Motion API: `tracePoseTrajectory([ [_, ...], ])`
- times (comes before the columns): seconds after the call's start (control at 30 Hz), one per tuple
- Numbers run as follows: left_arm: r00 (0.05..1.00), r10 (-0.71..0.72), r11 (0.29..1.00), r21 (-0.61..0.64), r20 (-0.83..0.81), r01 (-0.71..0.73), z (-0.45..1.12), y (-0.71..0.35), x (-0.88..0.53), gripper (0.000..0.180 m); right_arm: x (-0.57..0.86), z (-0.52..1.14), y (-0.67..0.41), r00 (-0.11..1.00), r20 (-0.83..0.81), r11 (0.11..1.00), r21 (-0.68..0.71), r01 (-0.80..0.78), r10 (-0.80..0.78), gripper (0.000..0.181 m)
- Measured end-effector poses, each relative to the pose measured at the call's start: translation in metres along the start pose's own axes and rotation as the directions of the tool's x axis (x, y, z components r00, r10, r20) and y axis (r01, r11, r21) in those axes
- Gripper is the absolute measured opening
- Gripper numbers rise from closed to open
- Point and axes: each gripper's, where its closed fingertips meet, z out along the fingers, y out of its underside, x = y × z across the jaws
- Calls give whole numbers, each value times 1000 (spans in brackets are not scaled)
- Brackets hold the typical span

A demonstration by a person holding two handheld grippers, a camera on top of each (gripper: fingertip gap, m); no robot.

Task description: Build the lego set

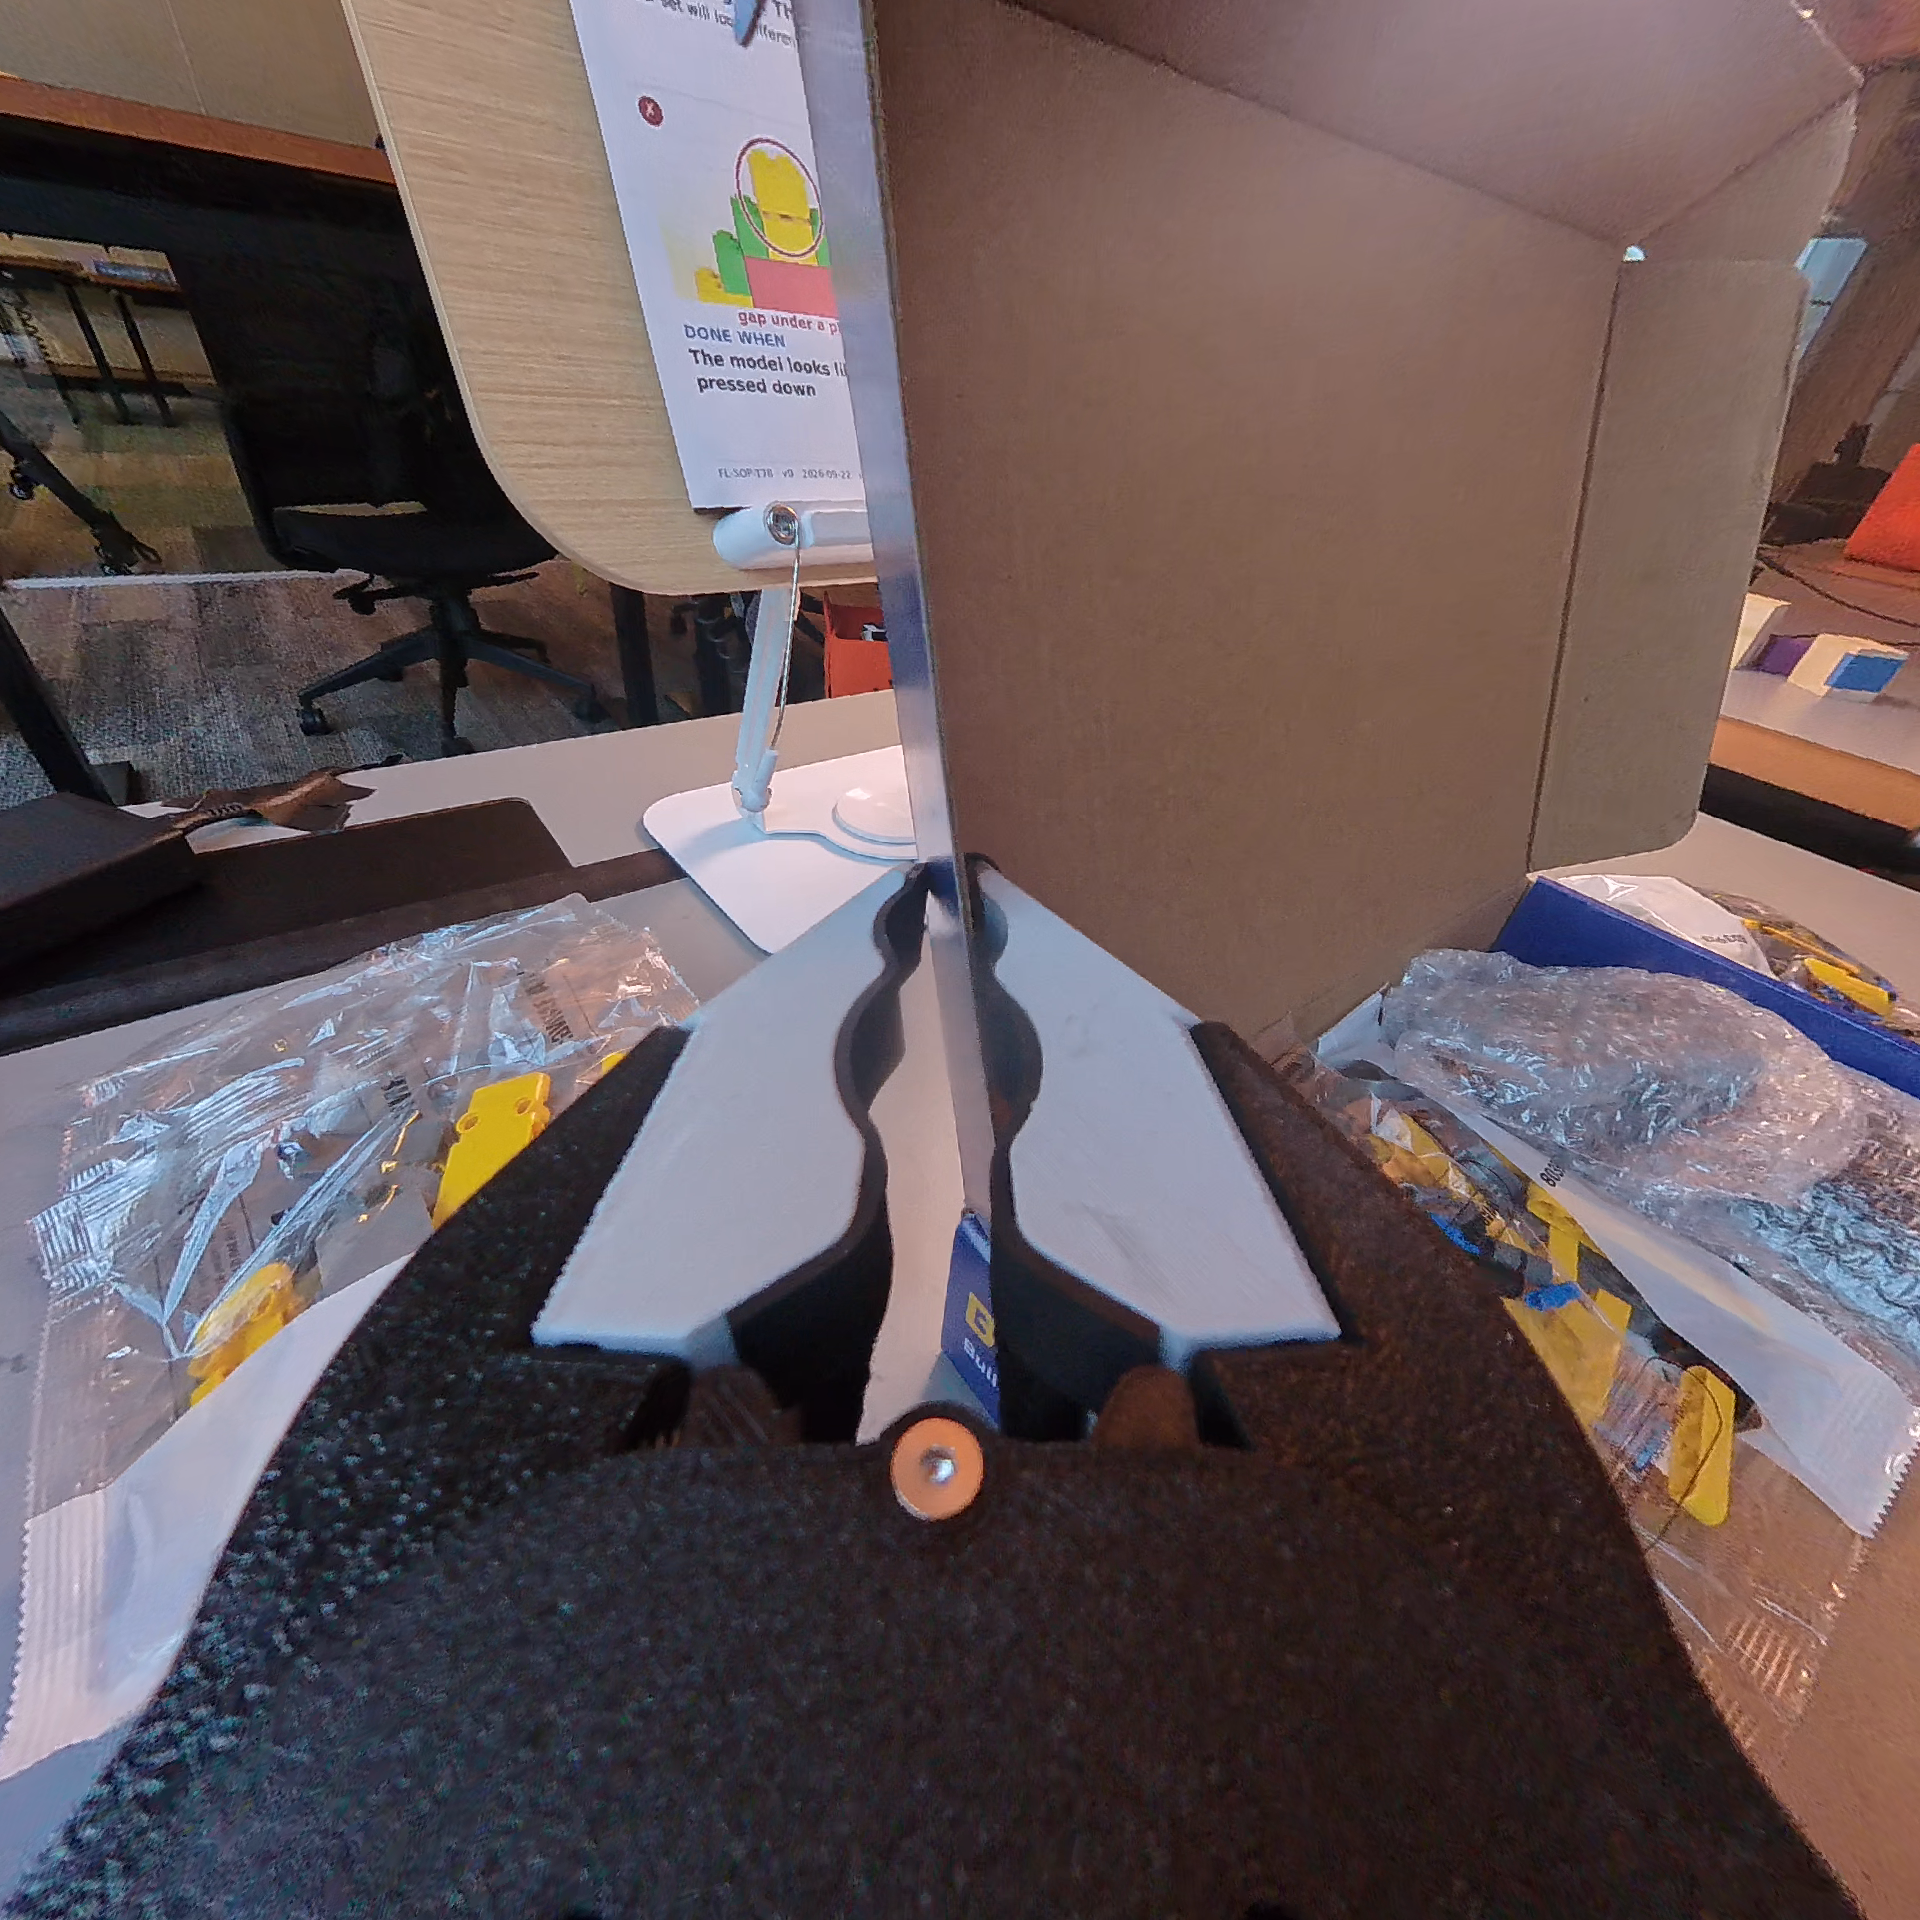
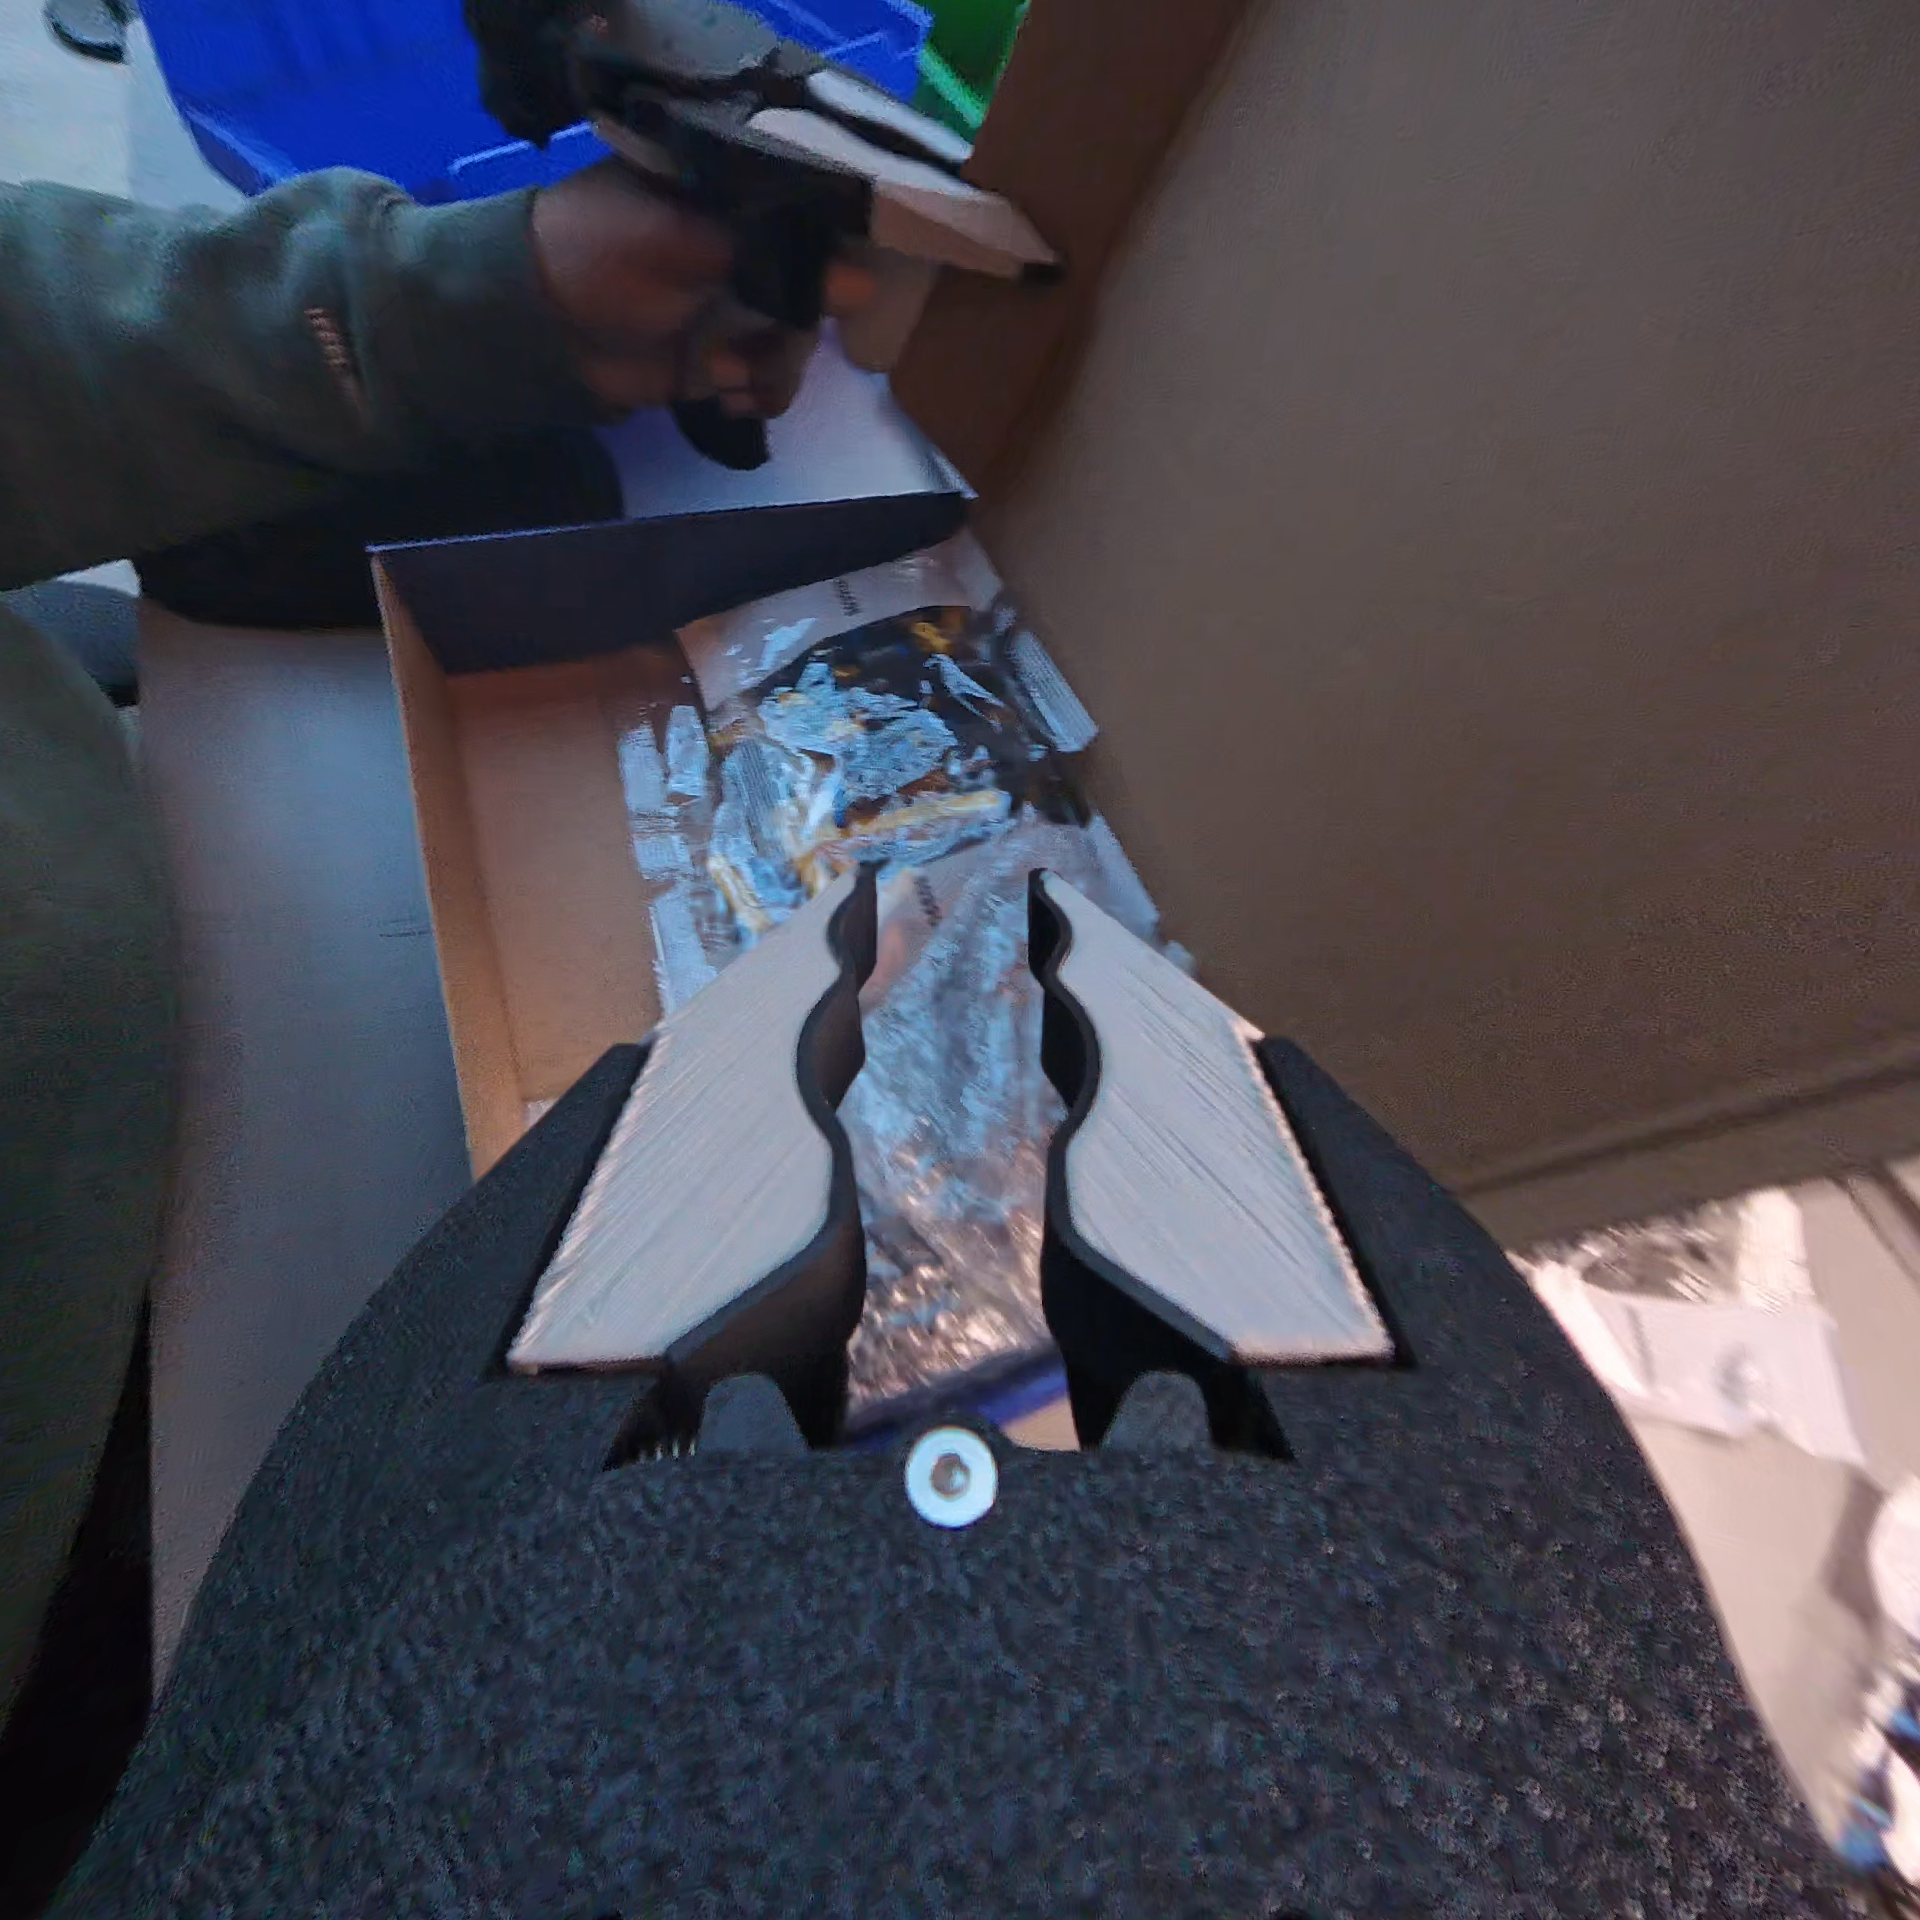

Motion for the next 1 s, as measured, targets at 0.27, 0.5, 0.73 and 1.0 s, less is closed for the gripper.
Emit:
tracePoseTrajectory([
  [0.27,998,58,998,-6,8,-58,-4,1,4,7,-39,143,29,964,85,933,-245,264,-251,72],
  [0.5,996,84,996,14,-5,-84,-12,-9,7,11,-33,154,32,952,112,911,-277,305,-284,25],
  [0.73,995,100,991,90,-11,-99,-30,-29,7,16,-27,112,22,954,33,939,-171,298,-297,8],
  [1.0,996,23,971,240,-81,-3,-77,-61,41,16,-20,39,12,974,-110,980,-30,195,-197,7],
])
